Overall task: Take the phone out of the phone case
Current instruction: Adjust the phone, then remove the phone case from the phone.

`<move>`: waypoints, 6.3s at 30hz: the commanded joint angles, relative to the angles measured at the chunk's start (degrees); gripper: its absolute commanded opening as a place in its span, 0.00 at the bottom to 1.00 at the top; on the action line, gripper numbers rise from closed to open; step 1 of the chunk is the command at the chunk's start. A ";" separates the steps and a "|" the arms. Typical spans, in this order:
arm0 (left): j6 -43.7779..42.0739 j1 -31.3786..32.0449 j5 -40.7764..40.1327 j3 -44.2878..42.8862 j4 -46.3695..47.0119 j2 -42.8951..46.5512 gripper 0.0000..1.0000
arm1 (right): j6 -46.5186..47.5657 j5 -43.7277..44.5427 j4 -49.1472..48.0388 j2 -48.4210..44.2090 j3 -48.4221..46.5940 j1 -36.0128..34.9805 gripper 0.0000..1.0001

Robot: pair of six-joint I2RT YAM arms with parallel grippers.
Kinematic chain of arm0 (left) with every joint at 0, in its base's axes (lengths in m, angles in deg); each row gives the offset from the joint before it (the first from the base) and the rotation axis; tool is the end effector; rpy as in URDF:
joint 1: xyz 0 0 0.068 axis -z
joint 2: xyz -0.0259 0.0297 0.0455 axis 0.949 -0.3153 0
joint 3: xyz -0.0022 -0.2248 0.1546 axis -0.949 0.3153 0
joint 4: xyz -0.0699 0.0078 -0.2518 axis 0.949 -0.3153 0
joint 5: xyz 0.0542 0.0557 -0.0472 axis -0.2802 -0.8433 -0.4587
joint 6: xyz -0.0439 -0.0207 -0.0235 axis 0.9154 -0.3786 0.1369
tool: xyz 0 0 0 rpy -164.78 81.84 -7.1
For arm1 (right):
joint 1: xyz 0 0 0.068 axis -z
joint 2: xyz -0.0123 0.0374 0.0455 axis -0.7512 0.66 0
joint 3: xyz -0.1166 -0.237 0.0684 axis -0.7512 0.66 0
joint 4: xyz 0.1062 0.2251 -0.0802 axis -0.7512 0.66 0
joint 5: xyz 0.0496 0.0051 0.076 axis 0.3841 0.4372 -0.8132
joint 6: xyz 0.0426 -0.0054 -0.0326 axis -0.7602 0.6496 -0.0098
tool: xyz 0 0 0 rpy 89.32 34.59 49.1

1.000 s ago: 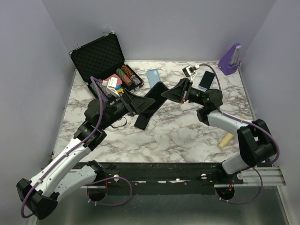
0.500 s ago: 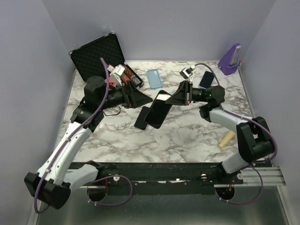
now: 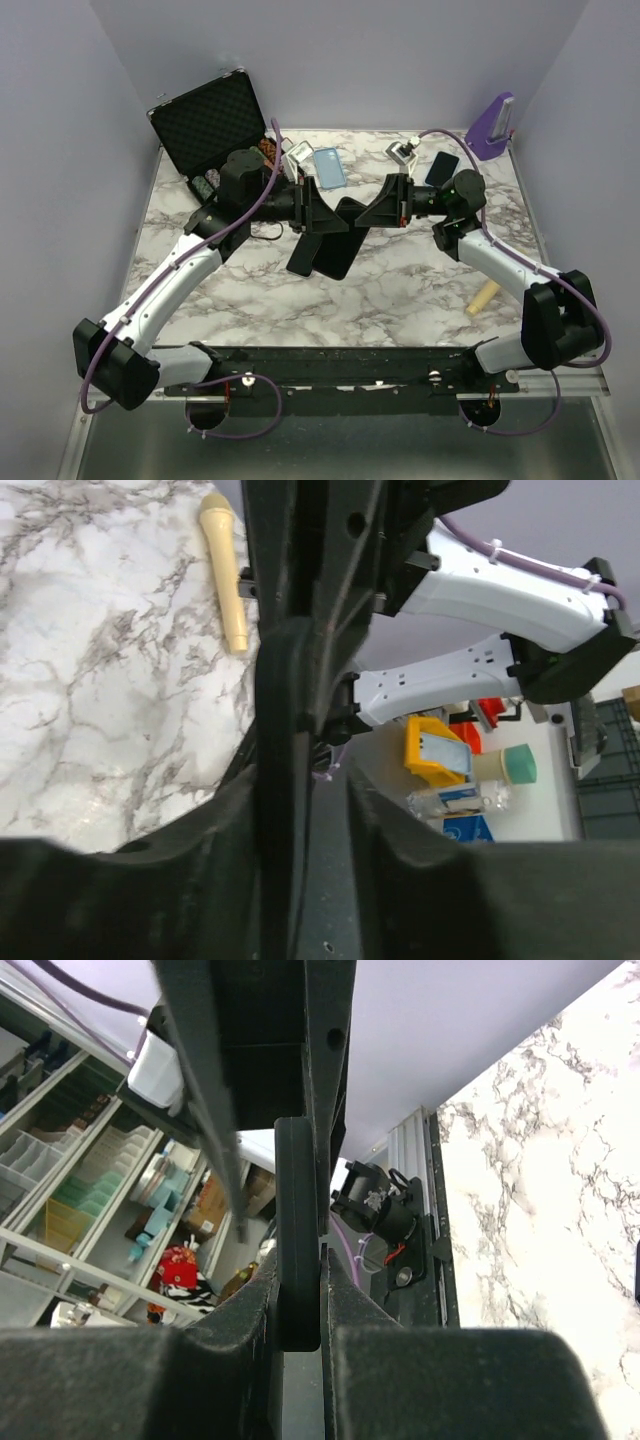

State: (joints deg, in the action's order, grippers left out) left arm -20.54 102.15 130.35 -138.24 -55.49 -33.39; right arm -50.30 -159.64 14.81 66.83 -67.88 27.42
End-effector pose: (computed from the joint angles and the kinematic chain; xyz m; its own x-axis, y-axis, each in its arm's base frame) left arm 0.2173 -0.1594 0.3883 -0.8146 -0.0467 -0.5781 0.5567 0.2170 -0.8019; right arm 0.2700 0.1411 0.3310 -0.7628 0.0380 -0.6455 -0.6442 -0.1297 0.7537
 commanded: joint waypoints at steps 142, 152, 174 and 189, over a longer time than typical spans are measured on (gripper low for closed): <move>62.14 1.82 -46.22 29.36 80.16 1.12 0.00 | 39.98 48.10 16.53 -14.17 2.77 -25.48 0.70; 64.07 2.08 -47.37 29.98 82.81 0.41 0.00 | 40.86 53.12 12.91 -13.73 3.57 -25.57 0.57; 66.62 2.52 -45.96 31.21 85.10 0.15 0.00 | 42.79 50.55 18.01 -12.15 -1.53 -25.57 0.41; 70.31 4.55 -44.73 27.96 84.49 0.32 0.00 | 54.29 64.09 21.52 -10.66 3.13 -25.48 0.01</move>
State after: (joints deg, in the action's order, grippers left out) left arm 45.40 104.02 79.33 -107.05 23.02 -36.43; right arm -6.63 -108.82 32.82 54.44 -67.07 0.38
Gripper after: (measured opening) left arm 0.176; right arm 0.036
